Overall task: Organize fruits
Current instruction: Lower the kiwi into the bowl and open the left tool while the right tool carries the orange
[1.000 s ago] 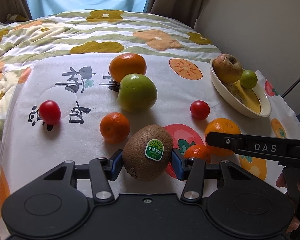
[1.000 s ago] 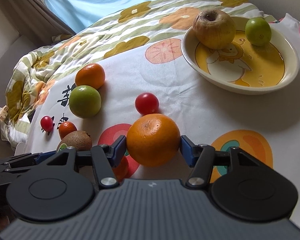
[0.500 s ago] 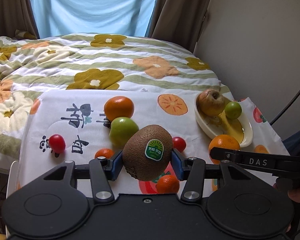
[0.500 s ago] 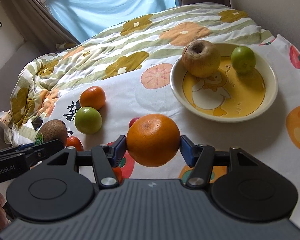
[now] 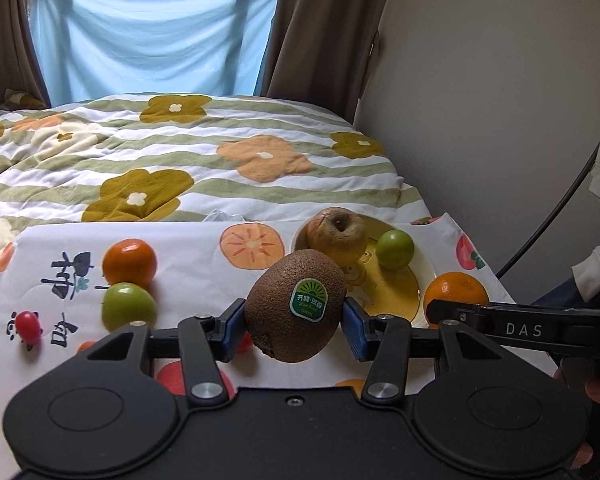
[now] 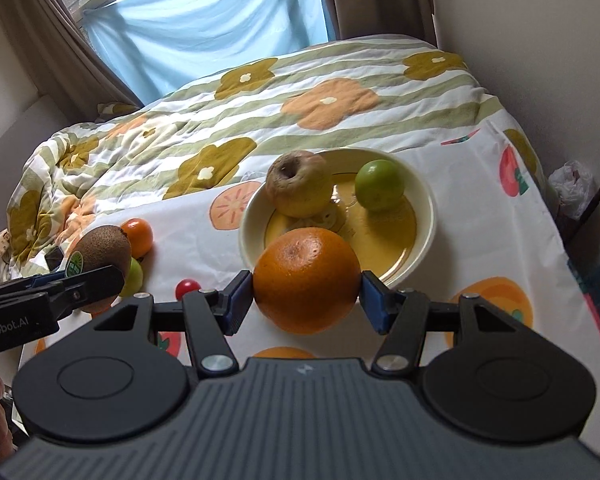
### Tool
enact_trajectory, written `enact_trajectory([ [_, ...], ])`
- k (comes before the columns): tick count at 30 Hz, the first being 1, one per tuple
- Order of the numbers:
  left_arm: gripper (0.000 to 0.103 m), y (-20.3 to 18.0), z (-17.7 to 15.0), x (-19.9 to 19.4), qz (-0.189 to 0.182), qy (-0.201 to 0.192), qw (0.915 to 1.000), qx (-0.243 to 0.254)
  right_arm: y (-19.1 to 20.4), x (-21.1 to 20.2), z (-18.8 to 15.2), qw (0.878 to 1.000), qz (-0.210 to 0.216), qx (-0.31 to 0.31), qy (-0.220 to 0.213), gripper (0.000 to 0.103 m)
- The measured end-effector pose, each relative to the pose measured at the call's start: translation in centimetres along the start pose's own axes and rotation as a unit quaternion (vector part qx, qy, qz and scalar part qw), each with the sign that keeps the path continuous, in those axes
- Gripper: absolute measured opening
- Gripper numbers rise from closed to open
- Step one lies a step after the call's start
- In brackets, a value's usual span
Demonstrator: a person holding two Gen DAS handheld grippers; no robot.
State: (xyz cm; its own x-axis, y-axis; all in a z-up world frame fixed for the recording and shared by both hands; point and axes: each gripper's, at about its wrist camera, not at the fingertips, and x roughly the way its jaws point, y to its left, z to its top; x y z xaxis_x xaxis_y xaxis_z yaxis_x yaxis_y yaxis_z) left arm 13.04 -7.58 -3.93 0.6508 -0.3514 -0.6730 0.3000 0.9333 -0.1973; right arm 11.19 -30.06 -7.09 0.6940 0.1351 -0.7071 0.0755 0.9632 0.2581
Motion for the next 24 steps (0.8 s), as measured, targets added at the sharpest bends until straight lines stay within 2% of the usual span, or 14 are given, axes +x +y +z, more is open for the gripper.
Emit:
enact_trajectory([
  [12,0.054,-6.0,0.7,8.3,0.003,0.032,0.9994,0.009,-7.9,2.0,2.8,1.000,-0.006,-0.011,0.010,0.073],
  [24,0.055,-7.6,0.8,15.3,0.038,0.077,0.9961,0.018,-11.8,4.8,4.5,0.999,0.004,-0.021,0.026,0.073],
])
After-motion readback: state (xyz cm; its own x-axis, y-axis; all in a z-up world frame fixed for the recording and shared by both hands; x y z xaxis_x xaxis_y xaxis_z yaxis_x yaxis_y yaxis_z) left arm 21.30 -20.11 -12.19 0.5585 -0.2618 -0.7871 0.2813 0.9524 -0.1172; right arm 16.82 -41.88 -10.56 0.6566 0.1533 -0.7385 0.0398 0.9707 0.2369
